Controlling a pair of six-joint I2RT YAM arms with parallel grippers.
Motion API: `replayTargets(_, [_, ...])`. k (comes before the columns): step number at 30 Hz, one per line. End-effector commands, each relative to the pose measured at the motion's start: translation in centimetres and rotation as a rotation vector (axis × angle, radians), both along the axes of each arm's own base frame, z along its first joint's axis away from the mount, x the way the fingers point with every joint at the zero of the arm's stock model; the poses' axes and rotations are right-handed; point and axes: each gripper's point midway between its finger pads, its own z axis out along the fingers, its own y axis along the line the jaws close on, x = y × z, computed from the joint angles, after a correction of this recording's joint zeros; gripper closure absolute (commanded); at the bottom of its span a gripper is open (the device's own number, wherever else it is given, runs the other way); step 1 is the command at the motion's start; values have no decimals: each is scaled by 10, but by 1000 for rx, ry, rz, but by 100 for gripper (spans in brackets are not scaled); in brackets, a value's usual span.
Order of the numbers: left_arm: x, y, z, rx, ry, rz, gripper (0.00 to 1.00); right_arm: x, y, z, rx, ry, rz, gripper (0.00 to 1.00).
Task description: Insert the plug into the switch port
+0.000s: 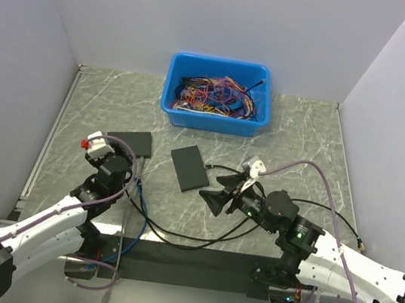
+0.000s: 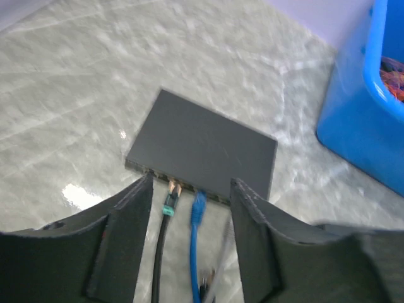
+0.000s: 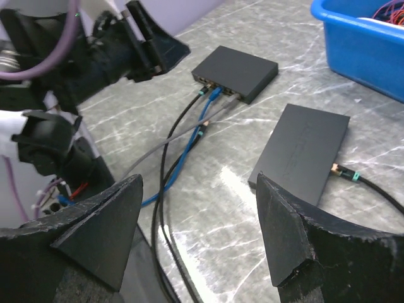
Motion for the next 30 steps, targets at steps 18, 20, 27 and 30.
replayTargets(18, [32,86,16,137,-236,213,42,-17,-17,-4,45,42,9,21])
replayTargets(20, [35,89,18,147,-258,183,42,-18,-17,-7,47,52,12,21])
replayTargets(27, [55,108,15,147,-312,121,44,-21,-14,-2,50,68,29,21])
replayTargets(30, [76,93,7,170,-231,15,48,-20,-14,-3,41,73,25,21])
